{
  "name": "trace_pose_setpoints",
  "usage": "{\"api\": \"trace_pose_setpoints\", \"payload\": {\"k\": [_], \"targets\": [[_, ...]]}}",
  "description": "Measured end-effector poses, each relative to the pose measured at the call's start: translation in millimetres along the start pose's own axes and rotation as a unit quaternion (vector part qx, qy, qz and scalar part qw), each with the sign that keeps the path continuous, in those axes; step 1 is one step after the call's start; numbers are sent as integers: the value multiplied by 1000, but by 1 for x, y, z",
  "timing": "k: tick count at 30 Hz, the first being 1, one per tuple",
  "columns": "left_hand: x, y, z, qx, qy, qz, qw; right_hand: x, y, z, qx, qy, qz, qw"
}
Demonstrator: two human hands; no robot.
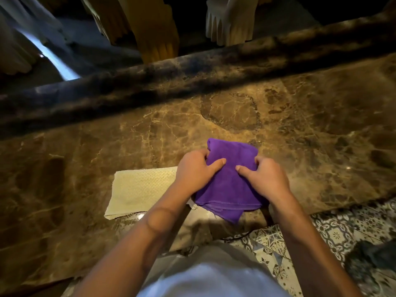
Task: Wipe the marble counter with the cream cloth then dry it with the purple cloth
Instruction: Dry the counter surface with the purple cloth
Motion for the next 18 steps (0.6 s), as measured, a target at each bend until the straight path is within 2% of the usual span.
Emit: {"api": "trace_pose_setpoints", "payload": {"k": [2, 5, 8, 11, 15, 16, 18], "targets": [[14, 10, 2, 184, 45, -12, 982, 3, 1, 2, -149, 30, 29, 988], [42, 32, 1, 447, 116, -11, 887, 18, 12, 21, -378, 67, 91, 919], [73, 55, -11, 596, 128, -6, 793, 43, 26, 51, -524, 86, 156, 833], [103, 77, -7, 674, 105, -30, 731, 69, 29, 88, -590, 112, 198, 775], [149, 100, 17, 706, 128, -45, 695, 108, 6, 136, -624, 133, 254, 727], [160, 107, 26, 706, 133, -56, 693, 118, -4, 148, -625, 136, 270, 720], [183, 123, 51, 679, 136, -95, 715, 137, -27, 173, -608, 147, 298, 721]]}}
Point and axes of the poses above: each hand's wrist, its own x-axis away from the middle knuckle, its own y-axis out of the back of the hand, z = x × y, the point moved 4 cm from there along -x, towards the middle knuckle, and after that the axes turned 8 degrees about x, right-handed, at the moved point
